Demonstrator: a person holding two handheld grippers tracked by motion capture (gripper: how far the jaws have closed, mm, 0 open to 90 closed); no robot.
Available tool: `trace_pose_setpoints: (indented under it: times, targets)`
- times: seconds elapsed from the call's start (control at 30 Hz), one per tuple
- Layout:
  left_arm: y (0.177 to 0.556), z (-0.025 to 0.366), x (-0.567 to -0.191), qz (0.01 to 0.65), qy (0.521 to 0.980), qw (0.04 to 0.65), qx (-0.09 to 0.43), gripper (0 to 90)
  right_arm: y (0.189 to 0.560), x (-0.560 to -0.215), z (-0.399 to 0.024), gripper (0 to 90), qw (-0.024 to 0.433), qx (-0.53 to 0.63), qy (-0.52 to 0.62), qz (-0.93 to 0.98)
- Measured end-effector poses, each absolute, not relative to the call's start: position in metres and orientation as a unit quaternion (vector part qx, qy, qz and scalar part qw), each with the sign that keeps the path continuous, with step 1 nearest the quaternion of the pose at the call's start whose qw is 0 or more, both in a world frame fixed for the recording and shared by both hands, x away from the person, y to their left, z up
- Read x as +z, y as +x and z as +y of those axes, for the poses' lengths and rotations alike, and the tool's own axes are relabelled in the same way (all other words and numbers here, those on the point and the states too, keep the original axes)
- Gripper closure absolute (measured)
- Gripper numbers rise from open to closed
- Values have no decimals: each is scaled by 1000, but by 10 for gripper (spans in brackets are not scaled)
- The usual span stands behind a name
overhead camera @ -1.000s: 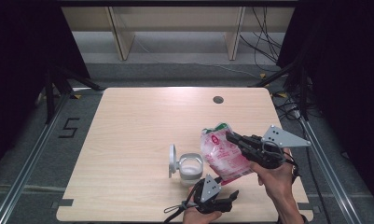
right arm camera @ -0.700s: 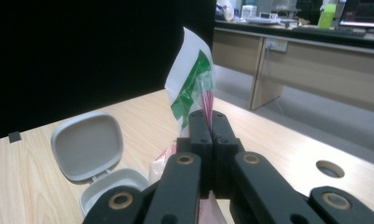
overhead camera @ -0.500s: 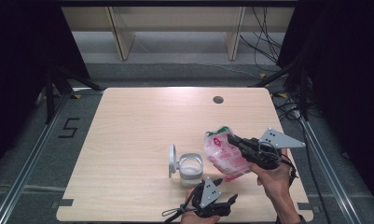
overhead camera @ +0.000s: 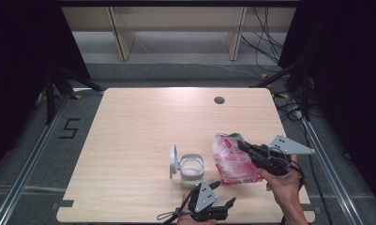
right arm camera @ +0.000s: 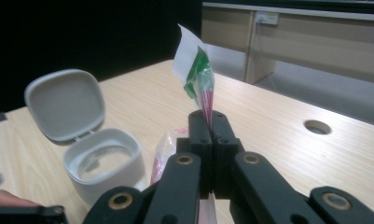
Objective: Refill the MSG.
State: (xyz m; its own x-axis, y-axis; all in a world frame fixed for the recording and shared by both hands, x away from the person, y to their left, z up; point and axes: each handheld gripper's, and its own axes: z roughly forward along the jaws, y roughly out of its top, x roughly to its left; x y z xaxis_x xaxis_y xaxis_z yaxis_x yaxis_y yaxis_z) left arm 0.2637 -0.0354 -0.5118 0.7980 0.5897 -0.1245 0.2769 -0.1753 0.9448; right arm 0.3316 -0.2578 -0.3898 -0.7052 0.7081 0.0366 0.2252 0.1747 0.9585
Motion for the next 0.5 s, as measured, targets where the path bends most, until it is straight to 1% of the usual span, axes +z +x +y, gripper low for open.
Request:
trace_pose_setpoints:
  times: [0.1,0.13,0.2,0.27,0.3,0.33,0.37,0.4,0.43,0.5]
  targets:
    - [264,-31,-510,284,761,567,138,290,334,-392,-266,900,224,557,309,738]
    - [263,-31,-510,288,758,570,136,284,333,-392,-267,900,213,557,319,737]
    - [264,-29,-510,283,758,572,134,285,330,-394,-269,900,219,552,334,732]
    - [262,-26,-510,285,760,568,136,285,332,-394,-272,900,223,552,323,736]
    - [259,-23,-510,282,765,559,149,283,331,-395,-274,900,216,554,328,734]
    - [258,-22,-511,283,768,554,152,278,332,-396,-275,900,220,555,323,734]
    - [259,-19,-512,269,780,542,158,273,330,-396,-275,900,216,554,334,731]
    - [257,-20,-513,266,778,548,153,274,331,-397,-276,900,221,556,326,732]
    - [254,-19,-515,278,777,545,149,274,329,-397,-276,900,214,556,335,730]
    - [253,-17,-516,275,780,540,153,275,331,-398,-279,900,228,554,323,733]
